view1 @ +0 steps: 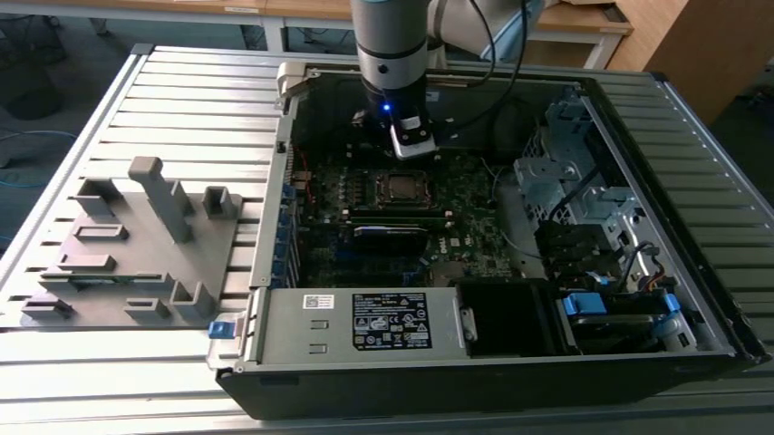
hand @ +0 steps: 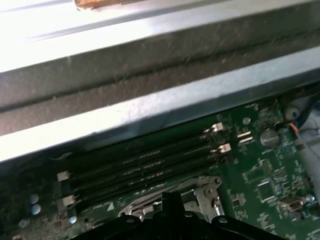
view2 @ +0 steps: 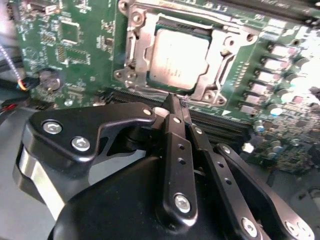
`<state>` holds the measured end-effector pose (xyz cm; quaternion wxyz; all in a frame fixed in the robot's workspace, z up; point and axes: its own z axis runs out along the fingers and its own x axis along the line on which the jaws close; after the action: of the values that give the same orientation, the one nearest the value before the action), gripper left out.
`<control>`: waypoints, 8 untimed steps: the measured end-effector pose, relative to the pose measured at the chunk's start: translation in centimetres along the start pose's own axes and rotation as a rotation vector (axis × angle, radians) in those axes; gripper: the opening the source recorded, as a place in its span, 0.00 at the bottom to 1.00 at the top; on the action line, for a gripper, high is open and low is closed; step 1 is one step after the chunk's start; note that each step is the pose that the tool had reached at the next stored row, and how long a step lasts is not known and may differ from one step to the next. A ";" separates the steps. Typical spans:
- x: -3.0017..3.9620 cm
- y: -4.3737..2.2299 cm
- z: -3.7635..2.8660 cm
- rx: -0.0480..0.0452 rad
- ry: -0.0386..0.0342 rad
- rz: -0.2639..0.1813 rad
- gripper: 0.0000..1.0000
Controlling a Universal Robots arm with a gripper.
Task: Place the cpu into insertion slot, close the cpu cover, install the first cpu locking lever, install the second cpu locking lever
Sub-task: 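Install the first cpu locking lever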
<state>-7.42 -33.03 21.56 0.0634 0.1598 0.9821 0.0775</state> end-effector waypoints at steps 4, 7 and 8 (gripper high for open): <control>0.00 0.00 0.00 0.0002 0.0001 0.000 0.10; -0.04 0.01 0.00 0.0008 0.0000 0.000 0.10; -0.10 0.04 0.01 0.0027 -0.0005 -0.001 0.10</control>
<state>-7.32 -33.03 21.57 0.0634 0.1596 0.9822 0.0761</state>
